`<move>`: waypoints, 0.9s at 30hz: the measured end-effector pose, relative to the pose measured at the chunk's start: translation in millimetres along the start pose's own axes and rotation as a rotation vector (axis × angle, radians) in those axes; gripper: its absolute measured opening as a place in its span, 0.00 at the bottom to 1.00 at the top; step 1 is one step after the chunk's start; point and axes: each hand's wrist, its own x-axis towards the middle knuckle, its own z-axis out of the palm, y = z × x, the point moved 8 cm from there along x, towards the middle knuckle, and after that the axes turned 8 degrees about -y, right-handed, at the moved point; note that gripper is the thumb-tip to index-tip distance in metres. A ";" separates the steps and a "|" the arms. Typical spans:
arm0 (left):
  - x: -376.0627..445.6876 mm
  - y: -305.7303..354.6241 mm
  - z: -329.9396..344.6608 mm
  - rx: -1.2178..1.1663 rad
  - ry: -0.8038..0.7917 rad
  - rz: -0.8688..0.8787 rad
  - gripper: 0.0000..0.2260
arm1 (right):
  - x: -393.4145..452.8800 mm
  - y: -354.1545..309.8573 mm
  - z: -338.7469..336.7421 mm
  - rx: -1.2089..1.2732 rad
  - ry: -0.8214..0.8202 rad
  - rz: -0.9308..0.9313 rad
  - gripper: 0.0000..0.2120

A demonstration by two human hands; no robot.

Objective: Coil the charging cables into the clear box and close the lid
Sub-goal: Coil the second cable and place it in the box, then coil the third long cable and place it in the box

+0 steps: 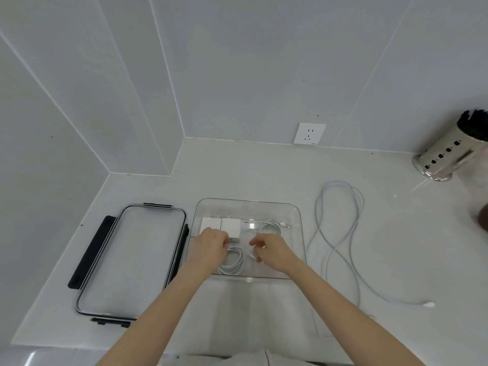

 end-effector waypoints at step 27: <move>-31.5 261.7 118.0 -0.073 -0.342 0.509 0.14 | -154.2 219.8 -127.9 -0.146 0.344 0.326 0.13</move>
